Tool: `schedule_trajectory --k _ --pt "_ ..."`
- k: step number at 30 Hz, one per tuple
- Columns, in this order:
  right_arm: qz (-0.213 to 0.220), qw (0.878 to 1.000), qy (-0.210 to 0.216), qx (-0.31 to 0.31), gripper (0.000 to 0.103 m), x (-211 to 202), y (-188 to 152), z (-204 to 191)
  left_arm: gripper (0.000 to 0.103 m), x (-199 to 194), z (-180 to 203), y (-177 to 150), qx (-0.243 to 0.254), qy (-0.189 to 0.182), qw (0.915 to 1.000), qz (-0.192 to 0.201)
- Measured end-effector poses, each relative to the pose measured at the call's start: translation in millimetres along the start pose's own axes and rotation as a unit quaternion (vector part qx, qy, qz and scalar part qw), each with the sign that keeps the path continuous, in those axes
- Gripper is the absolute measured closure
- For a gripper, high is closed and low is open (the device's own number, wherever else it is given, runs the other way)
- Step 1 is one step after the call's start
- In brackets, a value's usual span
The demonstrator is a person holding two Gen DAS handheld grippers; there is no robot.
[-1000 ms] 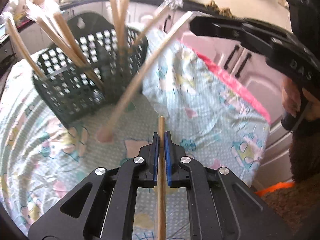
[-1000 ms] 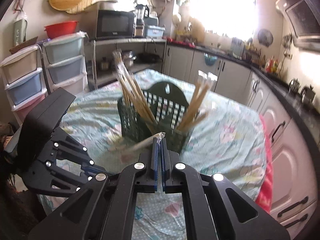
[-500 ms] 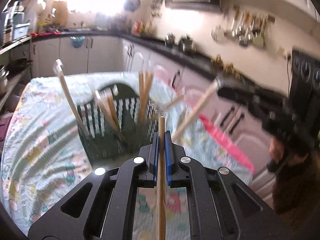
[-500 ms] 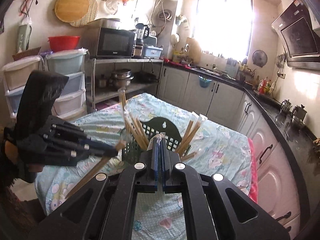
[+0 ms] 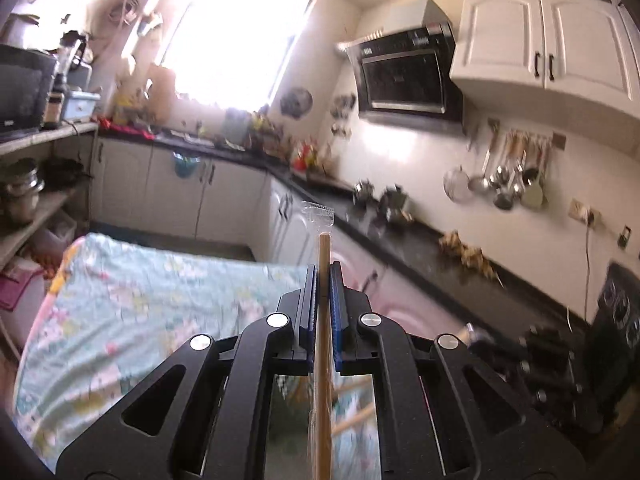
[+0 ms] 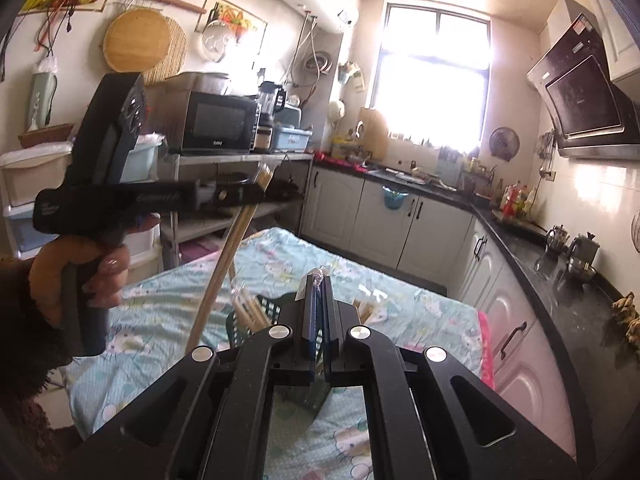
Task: Organize utensils
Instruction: 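Lift the held chopsticks upright with both grippers above the green basket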
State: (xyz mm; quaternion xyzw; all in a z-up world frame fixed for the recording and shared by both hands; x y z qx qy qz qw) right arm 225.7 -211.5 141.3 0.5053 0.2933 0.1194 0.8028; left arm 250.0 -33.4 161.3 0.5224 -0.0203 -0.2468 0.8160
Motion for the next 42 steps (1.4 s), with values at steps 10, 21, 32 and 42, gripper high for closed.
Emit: schedule_trajectory --k 10,21,32,42 --pt "0.024 1.000 -0.012 0.005 0.101 0 21 15 0.100 18 4 53 0.000 0.029 0.9971 0.070" --pt "0.041 0.999 -0.020 0.015 0.101 10 36 27 0.100 39 -17 78 0.023 0.108 0.9868 0.118" --pt "0.026 0.999 -0.023 0.030 0.101 42 26 30 0.100 55 -34 59 0.055 0.155 0.9760 0.143" --pt "0.003 1.000 -0.021 0.020 0.101 70 12 16 0.100 63 -47 35 0.064 0.164 0.9739 0.143"
Point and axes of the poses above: each gripper's, at about its wrist camera, not at the fingertips, and x roughly the way its jaws point, z to its right, y to its top, the point moved 6 cm from there along x, roughly the way its jaws point, and after that the axes turned 9 degrees about -x, right-handed, at the moved point
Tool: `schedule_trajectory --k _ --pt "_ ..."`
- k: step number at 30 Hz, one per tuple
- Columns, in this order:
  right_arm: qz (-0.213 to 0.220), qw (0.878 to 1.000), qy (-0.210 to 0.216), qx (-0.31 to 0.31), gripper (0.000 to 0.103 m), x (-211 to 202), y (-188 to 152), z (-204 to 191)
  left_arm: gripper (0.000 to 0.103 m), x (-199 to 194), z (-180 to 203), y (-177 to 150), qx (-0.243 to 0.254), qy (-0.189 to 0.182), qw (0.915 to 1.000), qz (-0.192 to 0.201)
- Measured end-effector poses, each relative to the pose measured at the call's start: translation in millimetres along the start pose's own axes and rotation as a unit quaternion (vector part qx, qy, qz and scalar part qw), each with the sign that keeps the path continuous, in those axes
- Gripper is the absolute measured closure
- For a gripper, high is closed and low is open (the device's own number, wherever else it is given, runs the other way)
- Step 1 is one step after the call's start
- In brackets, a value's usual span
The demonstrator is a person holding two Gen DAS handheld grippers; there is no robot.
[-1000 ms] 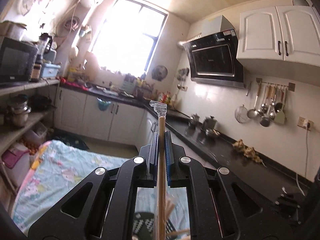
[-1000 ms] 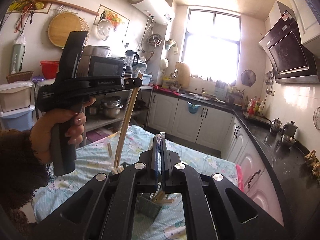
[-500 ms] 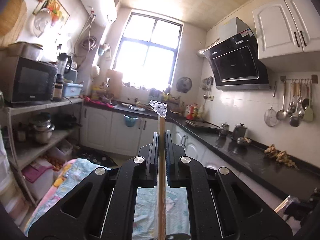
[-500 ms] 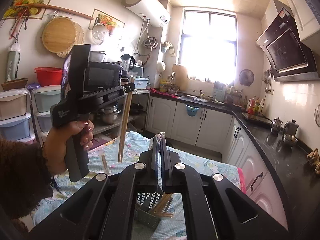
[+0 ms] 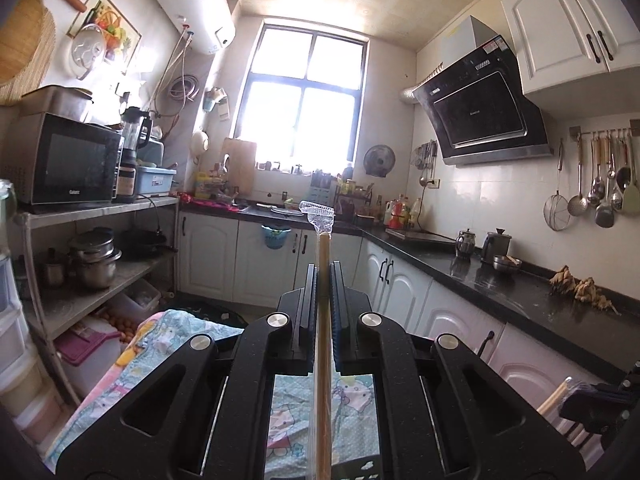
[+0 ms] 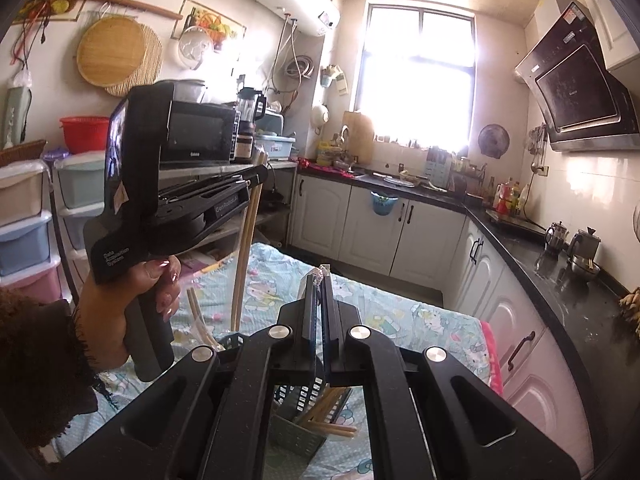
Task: Organize utensils
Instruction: 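Lift the held chopsticks upright with both grippers above the green basket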
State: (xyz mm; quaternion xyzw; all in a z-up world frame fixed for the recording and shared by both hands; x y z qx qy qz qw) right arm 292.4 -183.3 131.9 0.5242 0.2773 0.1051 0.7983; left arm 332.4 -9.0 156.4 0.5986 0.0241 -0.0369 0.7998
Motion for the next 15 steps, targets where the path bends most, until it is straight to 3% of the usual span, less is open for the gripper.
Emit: schedule_trajectory --k 15 --pt "-0.041 0.999 0.013 0.007 0.101 34 -31 -12 0.100 -1 -11 -33 -0.006 -0.011 0.9999 -0.008"
Point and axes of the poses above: each gripper's, at about its wrist camera, not at the fingertips, and x roughly the way its jaws point, z to its right, y to its top, the point moved 6 cm from there along x, roughly the way its jaws point, and after that the axes turned 9 degrees about -x, right-handed, at the moved point
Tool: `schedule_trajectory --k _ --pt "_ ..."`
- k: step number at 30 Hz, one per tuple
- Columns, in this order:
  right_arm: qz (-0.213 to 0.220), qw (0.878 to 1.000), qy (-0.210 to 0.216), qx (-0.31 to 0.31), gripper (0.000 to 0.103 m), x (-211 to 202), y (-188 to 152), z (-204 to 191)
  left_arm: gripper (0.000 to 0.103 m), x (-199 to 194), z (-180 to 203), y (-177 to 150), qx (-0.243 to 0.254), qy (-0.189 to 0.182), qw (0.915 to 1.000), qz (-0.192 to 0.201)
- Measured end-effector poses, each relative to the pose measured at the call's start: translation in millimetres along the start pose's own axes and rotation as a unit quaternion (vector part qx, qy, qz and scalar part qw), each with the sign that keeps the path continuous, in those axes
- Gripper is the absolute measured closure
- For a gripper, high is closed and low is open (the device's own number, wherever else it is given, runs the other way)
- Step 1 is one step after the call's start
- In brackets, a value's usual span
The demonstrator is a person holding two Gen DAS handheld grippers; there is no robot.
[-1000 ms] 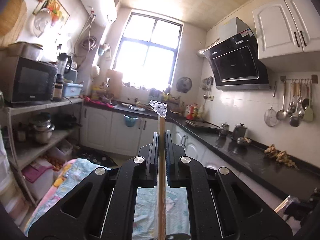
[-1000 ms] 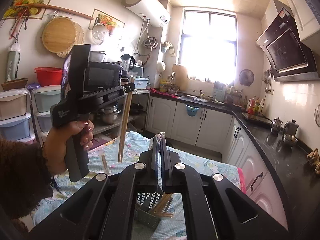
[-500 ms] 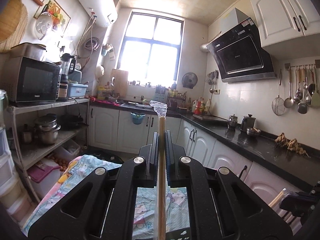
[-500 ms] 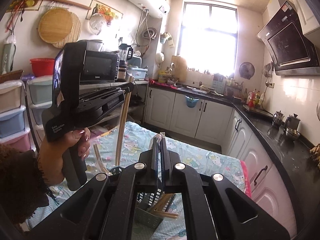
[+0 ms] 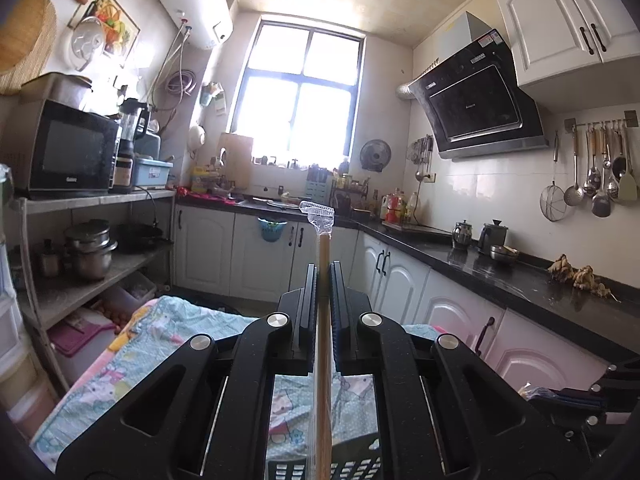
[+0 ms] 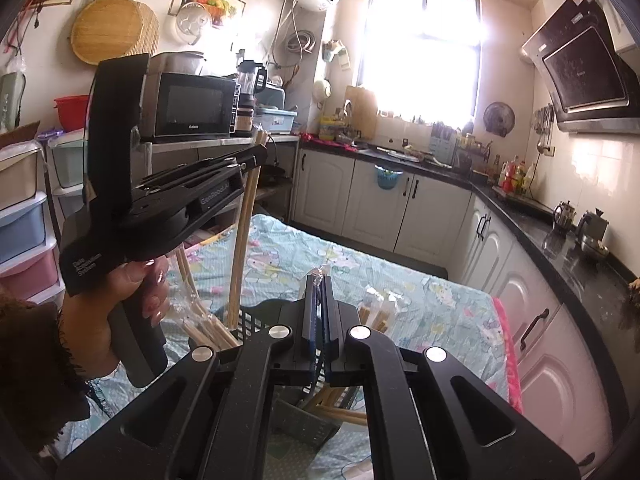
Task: Organize utensils
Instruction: 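Lift the held chopsticks upright with both grippers above the green basket, then open both grippers to drop the chopsticks into the green basket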
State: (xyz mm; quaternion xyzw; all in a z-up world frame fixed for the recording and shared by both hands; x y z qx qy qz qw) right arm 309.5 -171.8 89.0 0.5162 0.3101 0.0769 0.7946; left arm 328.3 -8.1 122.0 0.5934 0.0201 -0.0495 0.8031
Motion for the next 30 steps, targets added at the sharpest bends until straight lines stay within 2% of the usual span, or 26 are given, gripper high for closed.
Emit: schedule_trajectory --k 8,11,15,18,22,30 --pt "-0.023 1.000 0.010 0.017 0.099 10 -14 1 0.100 2 -8 -12 -0.010 -0.005 0.9997 -0.023" --pt "-0.029 0.999 0.010 0.024 0.093 9 -18 1 0.097 1 -10 -15 -0.013 -0.007 0.9994 -0.030" --pt "-0.031 0.999 0.009 0.031 0.084 5 -21 2 0.086 -4 -13 -14 -0.023 -0.013 0.9990 -0.036" --pt "-0.030 0.999 0.007 0.033 0.078 0 -21 2 0.083 -10 -13 -11 -0.029 -0.018 0.9987 -0.036" --pt "-0.025 0.999 0.004 0.037 0.068 -7 -22 2 0.068 -20 -14 -4 -0.038 -0.027 0.9982 -0.037" --pt "-0.014 0.999 -0.005 0.041 0.056 -23 -22 0 0.048 -42 -21 11 -0.057 -0.041 0.9964 -0.048"
Point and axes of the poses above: each gripper's, at about its wrist camera, not at the fingertips, and x roughly the way its jaws point, z to its right, y to its top, the point moved 6 cm from there along x, roughly the way its jaws point, and after that the axes turned 9 degrees about -x, right-handed, at the moved point
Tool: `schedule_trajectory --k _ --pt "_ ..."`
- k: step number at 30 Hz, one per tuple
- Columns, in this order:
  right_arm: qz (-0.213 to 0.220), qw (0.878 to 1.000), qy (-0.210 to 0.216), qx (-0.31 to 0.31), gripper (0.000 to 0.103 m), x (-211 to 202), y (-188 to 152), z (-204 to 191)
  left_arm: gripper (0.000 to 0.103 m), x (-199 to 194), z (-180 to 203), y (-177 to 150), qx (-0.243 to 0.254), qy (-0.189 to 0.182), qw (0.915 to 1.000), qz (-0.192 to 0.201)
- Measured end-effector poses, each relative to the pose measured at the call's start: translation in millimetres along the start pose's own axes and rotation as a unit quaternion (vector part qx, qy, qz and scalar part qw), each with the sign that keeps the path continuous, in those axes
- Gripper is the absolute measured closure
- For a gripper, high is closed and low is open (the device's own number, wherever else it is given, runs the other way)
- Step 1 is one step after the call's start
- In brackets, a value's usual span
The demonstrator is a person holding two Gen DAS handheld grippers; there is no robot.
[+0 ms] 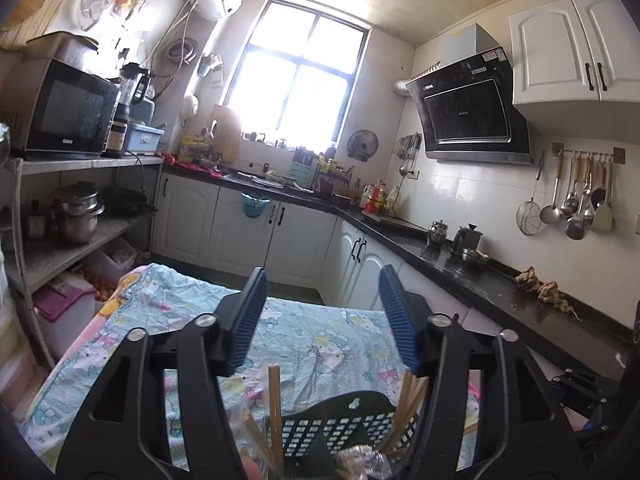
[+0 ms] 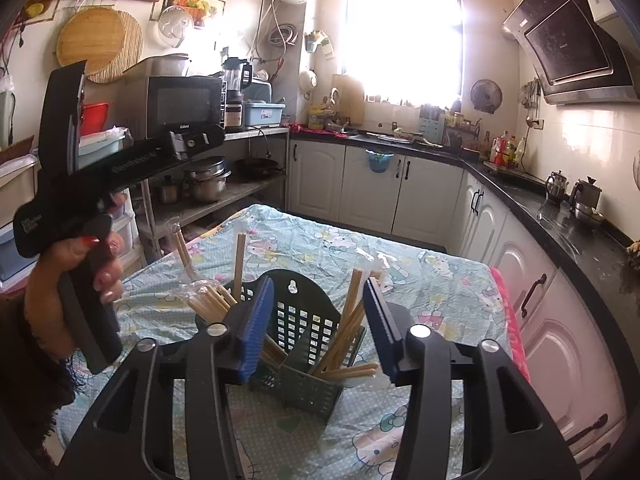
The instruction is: Organize utensils
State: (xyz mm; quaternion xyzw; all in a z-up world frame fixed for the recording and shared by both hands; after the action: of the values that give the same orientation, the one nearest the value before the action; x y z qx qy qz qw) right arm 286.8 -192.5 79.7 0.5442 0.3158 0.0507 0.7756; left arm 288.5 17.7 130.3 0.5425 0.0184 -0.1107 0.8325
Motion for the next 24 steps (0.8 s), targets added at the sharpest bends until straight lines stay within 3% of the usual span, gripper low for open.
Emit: schedule_trajectory --k 5,12,24 --pt "0.006 1.000 -0.003 0.003 0.050 -11 -2 -1 0.038 -15 0 3 -0.003 -0.010 0.9998 -0.017" --pt "0.022 1.000 -0.011 0.003 0.036 -31 -1 -7 0.011 -41 4 -1 0.002 -0.013 0.9992 -0.039" --pt "0.053 0.998 -0.037 0.013 0.011 -69 -5 -11 0.011 -78 5 -15 0.011 0.001 0.9979 -0.065"
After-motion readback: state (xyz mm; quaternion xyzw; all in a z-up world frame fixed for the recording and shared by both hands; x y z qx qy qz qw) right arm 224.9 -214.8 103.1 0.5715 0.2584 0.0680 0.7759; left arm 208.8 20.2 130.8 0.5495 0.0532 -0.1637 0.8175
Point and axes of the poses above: each gripper's, at about its wrist camera, not at the fingertips, and x roughly the way its jaws point, z to its right, y to its top, the point moved 6 cm from there along x, roughly the way its jaws point, and after that the axes turned 9 degrees about -x, right-handed, at the moved point
